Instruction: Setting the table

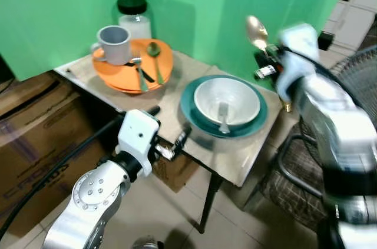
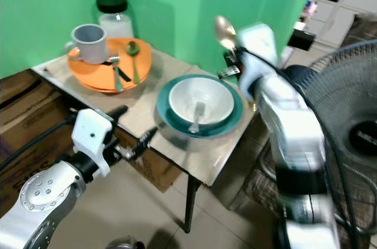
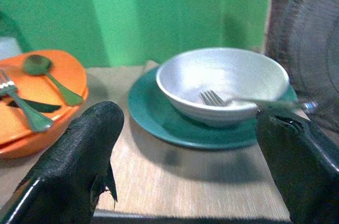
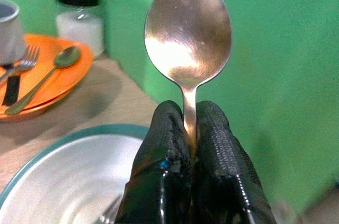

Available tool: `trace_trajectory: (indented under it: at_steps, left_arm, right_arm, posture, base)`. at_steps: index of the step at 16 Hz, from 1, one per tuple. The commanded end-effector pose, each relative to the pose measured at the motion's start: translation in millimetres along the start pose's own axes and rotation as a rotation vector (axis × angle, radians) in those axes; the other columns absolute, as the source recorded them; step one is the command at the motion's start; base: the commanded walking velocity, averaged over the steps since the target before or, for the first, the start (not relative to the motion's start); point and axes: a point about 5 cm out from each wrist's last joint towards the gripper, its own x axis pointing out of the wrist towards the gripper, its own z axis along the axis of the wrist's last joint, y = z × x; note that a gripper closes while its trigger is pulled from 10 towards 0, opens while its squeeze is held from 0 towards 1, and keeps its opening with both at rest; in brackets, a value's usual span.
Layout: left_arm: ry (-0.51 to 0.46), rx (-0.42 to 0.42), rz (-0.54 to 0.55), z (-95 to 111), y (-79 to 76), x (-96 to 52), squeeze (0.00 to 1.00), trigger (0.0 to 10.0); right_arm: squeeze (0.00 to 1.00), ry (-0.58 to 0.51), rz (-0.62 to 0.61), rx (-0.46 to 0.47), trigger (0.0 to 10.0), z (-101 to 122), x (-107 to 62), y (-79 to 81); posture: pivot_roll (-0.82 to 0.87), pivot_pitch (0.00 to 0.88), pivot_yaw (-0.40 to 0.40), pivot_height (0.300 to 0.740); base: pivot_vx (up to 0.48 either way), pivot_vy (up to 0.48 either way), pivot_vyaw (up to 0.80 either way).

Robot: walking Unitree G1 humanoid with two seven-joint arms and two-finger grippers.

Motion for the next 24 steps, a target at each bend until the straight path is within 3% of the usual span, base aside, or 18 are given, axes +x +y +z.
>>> trace_trajectory:
  at_steps: [1,2,3,5,7,8,10,12,14,16,17,18,24]
  left_arm:
    - [-0.018,-0.005,0.055,2,0.8,-2.5,0.0,10.0]
    - [-0.016,-0.042,0.082,-1,-5.3,-10.8,0.0,10.0]
    - [-0.001,-0.067,0.11,-4,-8.2,-17.5,0.0,10.0]
    - [-0.004,-0.068,0.173,-6,-4.7,-18.3,0.0,10.0]
    - [0.015,0.019,0.199,-4,2.1,-3.5,0.0,10.0]
    - [-0.008,0.004,0.204,-2,2.4,4.0,0.0,10.0]
    - [-0.019,0.015,0.19,-3,-2.4,4.8,0.0,10.0]
    - [-0.024,-0.036,0.213,-4,-0.7,5.9,0.0,10.0]
    - [-0.022,-0.024,0.201,-5,0.8,11.3,0.0,10.0]
    - [-0.01,0.023,0.276,-6,7.2,14.6,0.0,10.0]
    - [-0.033,-0.029,0.319,-5,12.3,12.4,0.0,10.0]
    - [-0.012,-0.069,0.367,-12,18.3,10.5,0.0,10.0]
    - [-0.017,-0.039,0.377,-13,26.0,10.5,0.0,10.0]
  right_arm:
    - [0.0,-0.076,-0.023,0.017,5.4,7,-18.7,-0.5]
    - [0.0,-0.085,-0.022,0.07,10.0,-6,-46.8,10.8]
    - [0.0,-0.08,-0.021,0.089,10.0,-15,-64.5,19.5]
    - [0.0,-0.037,-0.038,0.1,10.0,-35,-75.6,29.3]
    - [0.0,-0.041,-0.073,0.1,10.0,-39,-69.2,34.2]
    - [0.0,-0.052,-0.112,0.111,10.0,-40,-64.7,33.7]
    - [0.0,-0.025,-0.148,0.085,10.0,-45,-65.4,31.8]
    - [0.0,-0.026,-0.154,0.058,10.0,-42,-62.5,29.5]
    - [0.0,-0.022,-0.174,0.045,10.0,-42,-64.4,28.1]
    - [0.0,-0.009,-0.189,0.091,10.0,-46,-67.7,29.3]
    - [0.0,-0.003,-0.197,0.147,10.0,-48,-64.2,33.1]
    - [0.0,0.008,-0.19,0.114,10.0,-51,-57.4,37.9]
    - [0.0,0.049,-0.233,0.132,10.0,-53,-43.3,32.5]
  posture:
    - [0.03,0.0,-0.017,0.74]
    - [0.01,0.0,-0.018,0.74]
    - [0.01,0.0,-0.026,0.74]
    - [0.02,0.0,-0.024,0.74]
    - [0.03,0.0,-0.024,0.74]
    - [0.03,0.0,-0.03,0.74]
    - [0.03,0.0,-0.049,0.74]
    - [0.0,0.0,-0.022,0.74]
    - [-0.02,0.0,-0.007,0.74]
    - [0.01,0.0,-0.038,0.74]
    - [0.01,0.0,-0.029,0.74]
    - [0.01,0.0,-0.015,0.74]
    - [0.01,0.0,-0.019,0.74]
  base:
    - [0.0,0.0,0.0]
    - [0.0,0.0,0.0]
    - [0.0,0.0,0.0]
    - [0.0,0.0,-0.23]
    - [0.0,0.0,-0.8]
    - [0.0,0.0,-0.8]
    - [0.0,0.0,-0.8]
    - [0.0,0.0,-0.8]
    - [0.0,0.0,-0.8]
    - [0.0,0.0,-0.8]
    - [0.0,0.0,-0.8]
    - [0.0,0.0,-0.79]
    - [0.0,0.0,-0.79]
